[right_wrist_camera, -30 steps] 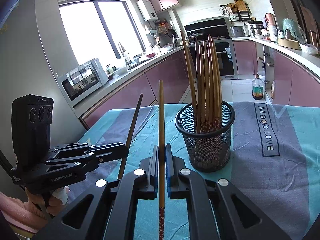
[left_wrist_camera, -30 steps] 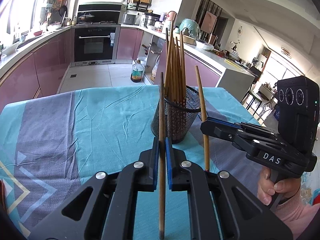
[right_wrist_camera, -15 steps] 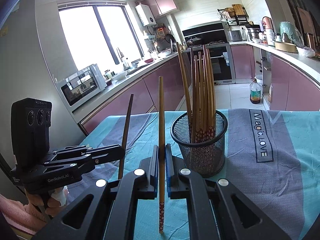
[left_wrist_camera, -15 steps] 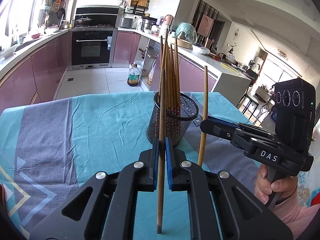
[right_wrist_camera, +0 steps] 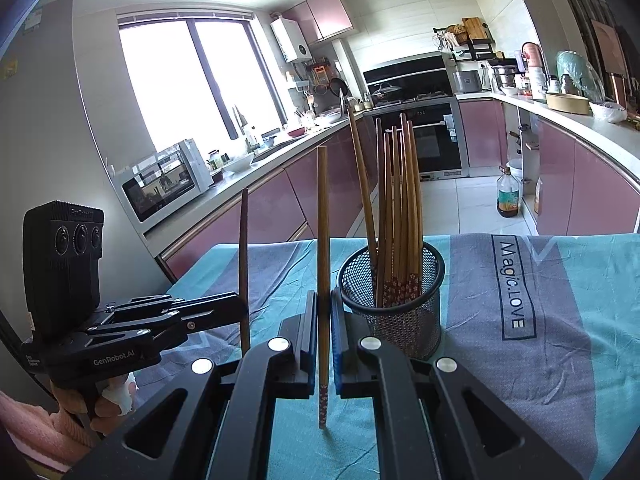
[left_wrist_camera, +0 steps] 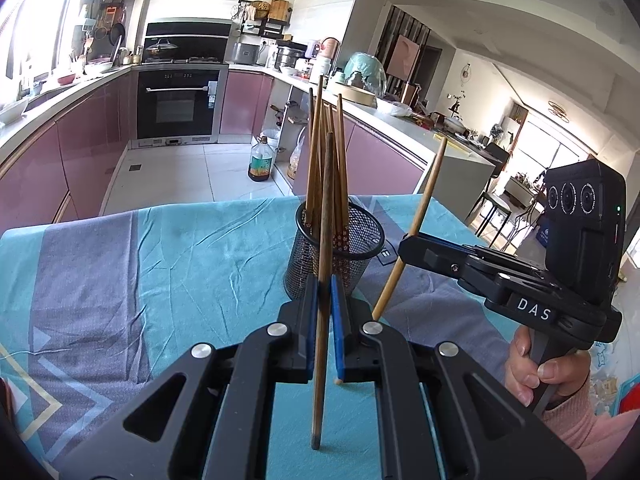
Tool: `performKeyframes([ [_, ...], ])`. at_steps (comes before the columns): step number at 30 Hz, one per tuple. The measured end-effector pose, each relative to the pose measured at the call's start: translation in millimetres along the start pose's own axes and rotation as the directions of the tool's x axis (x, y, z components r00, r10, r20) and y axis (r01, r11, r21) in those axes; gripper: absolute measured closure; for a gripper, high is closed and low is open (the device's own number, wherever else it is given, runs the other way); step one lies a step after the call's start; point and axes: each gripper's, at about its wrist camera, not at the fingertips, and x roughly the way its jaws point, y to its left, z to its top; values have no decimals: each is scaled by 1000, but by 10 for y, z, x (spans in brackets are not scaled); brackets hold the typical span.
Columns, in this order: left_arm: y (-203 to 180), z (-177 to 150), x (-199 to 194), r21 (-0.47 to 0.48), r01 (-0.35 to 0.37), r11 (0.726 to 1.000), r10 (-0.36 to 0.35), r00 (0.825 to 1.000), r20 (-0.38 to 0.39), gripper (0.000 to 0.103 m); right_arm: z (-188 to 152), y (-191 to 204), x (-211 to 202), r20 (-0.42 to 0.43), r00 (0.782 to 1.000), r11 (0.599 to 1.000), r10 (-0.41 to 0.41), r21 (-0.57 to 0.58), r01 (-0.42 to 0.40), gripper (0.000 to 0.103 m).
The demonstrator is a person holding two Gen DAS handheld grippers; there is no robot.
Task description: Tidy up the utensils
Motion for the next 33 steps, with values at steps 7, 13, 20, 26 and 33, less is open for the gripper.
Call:
performKeyframes([
  [7, 7, 29, 6, 4, 4, 1000, -4, 1000, 12, 96, 38, -3, -22, 12, 1000, 1000, -3, -3, 3, 98],
  [13, -7, 65, -2, 9, 9, 1000, -9, 1000, 21, 96, 89, -17, -63, 25, 1000, 1000, -7, -10, 7, 98],
  [20, -17, 108, -16, 14, 14, 1000, -15, 999, 35, 96, 147, -15, -118, 44, 999, 1000, -13, -20, 14, 98],
  [26, -43, 149, -35, 23, 16, 1000, -17, 999, 47, 96, 181, -8, -159, 56, 998, 1000, -14, -25, 16, 98],
  [33, -68, 193, -62, 34, 19, 999, -21, 998, 60, 96, 211, -5, -181, 67, 998, 999, -17, -31, 19, 98],
])
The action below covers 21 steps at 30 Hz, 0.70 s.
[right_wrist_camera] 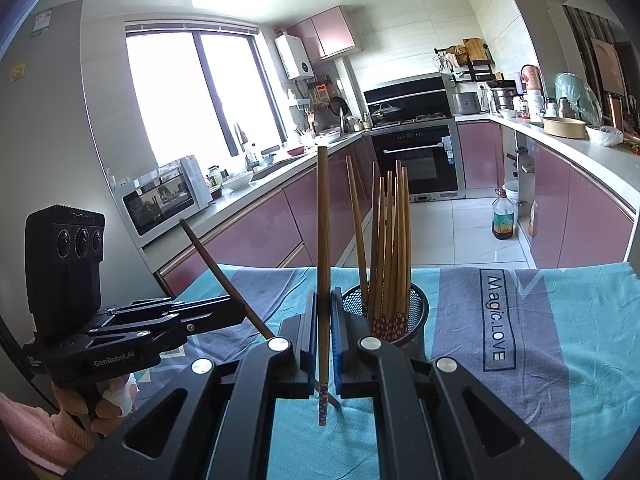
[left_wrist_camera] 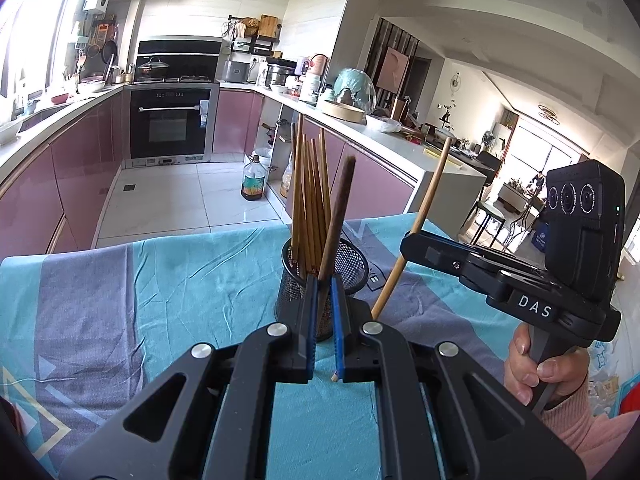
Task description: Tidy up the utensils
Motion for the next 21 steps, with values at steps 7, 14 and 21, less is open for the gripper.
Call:
performKeyframes([
  [7, 10, 11, 15, 2, 0, 1000, 0, 1000, 3, 96, 37, 11, -34, 12, 1000, 1000, -1, -8, 1, 98],
  [14, 0, 32, -3, 8, 0, 1000, 0, 1000, 12, 97, 80, 11, -43, 20, 1000, 1000, -1, -11, 1, 98],
  [21, -13, 68, -5, 18, 4, 1000, -5, 1000, 23, 100, 112, 8, -74, 34, 999, 1000, -5, -16, 6, 98],
])
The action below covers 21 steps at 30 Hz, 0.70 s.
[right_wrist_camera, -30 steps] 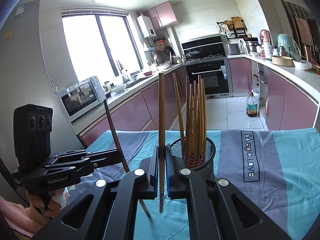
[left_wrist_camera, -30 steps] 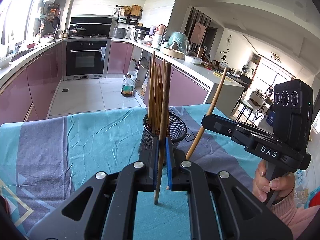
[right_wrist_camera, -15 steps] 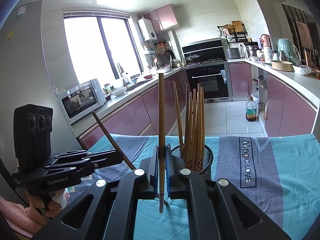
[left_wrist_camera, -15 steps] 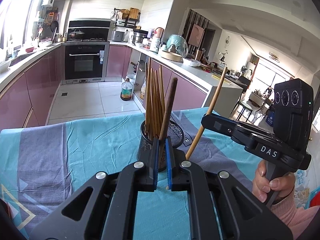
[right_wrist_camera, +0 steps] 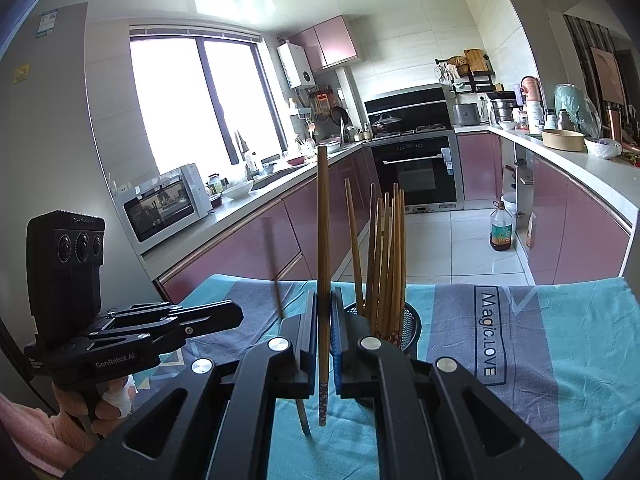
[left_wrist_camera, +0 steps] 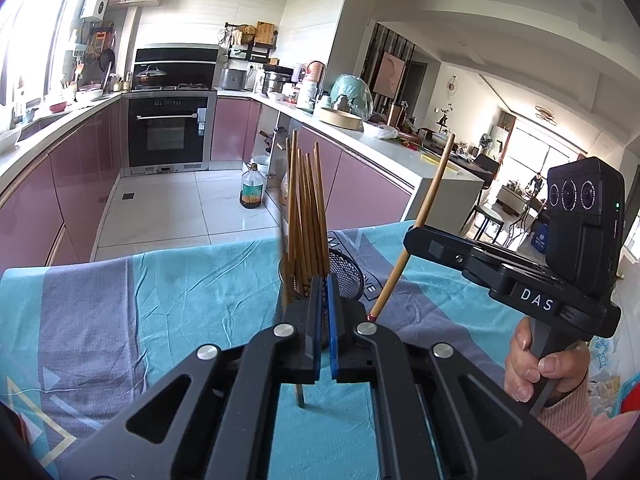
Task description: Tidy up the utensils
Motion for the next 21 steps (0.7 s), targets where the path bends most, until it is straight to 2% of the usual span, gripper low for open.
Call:
performKeyframes([
  [11, 6, -11, 26, -3, 3, 1000, -3, 1000, -10, 101, -21, -33, 15, -2, 1000, 1000, -2, 7, 2, 98],
  [17, 131, -87, 143, -18, -38, 999, 37, 997, -65, 100, -52, -50, 35, -12, 1000, 1000, -1, 16, 2, 98],
  [20, 187, -167, 292, -17, -78, 997, 76, 992, -103, 86, -64, -62, 47, -16, 1000, 1000, -1, 19, 1, 98],
  [21, 214, -193, 361, -18, -92, 996, 89, 989, -120, 85, -69, -63, 46, -17, 1000, 1000, -1, 20, 1, 98],
])
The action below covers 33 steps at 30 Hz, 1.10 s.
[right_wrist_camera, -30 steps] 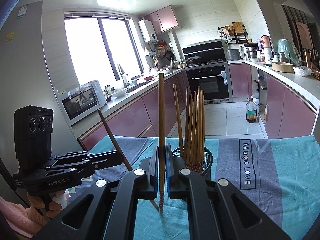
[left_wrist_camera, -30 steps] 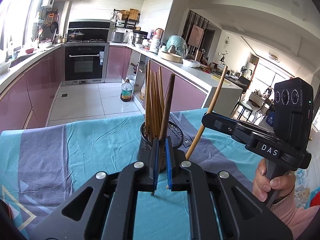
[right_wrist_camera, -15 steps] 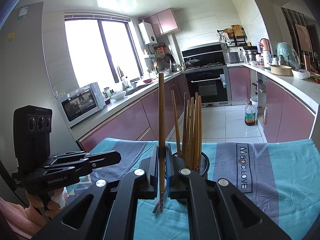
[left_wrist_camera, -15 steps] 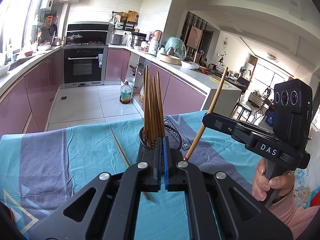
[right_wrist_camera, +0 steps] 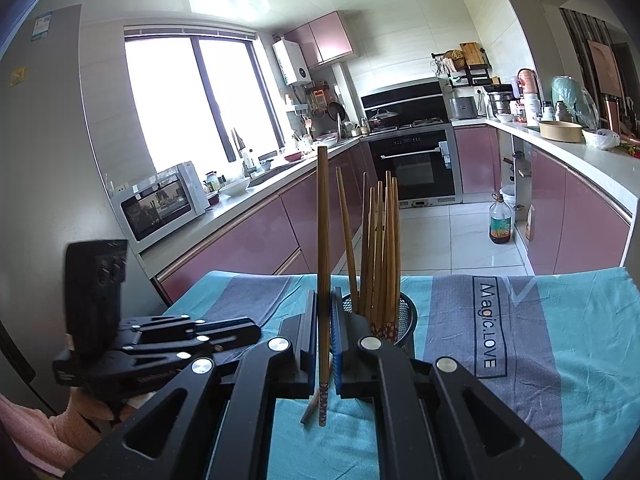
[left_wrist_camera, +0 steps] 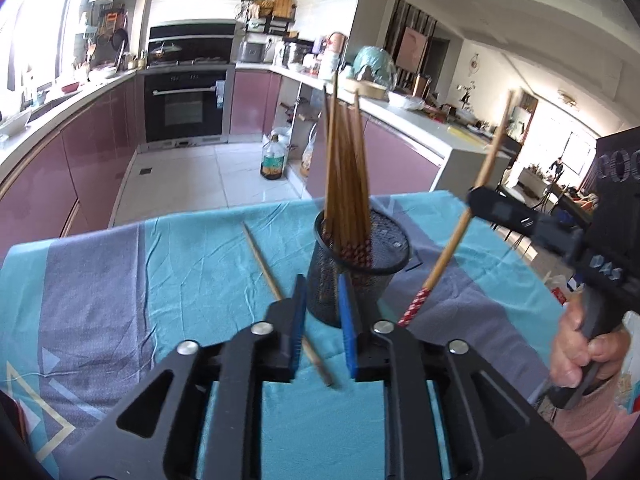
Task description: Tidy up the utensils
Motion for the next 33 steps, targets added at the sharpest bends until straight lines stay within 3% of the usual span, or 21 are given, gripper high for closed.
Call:
performKeyframes([
  [7, 136, -98, 595, -12, -85, 996, 83, 989, -126, 78, -34, -26, 13, -12, 1000, 1000, 1, 6, -1, 98],
  [17, 179, -191, 1105, 13, -137, 990, 137, 964, -227, 79, -98, -79, 72, -31, 999, 1000, 10, 25, -9, 98],
  [23, 206, -251, 1149, 0, -137, 991, 132, 961, -242, 100, -127, -100, 96, -40, 999, 999, 14, 36, -12, 98],
  [29, 321, -441, 1068, -47, -133, 990, 117, 959, -258, 102, -146, -114, 89, -44, 999, 999, 14, 40, -12, 98],
  [33, 300, -442, 950, -57, -95, 994, 81, 972, -219, 98, -160, -140, 86, -45, 999, 999, 14, 47, -12, 98],
])
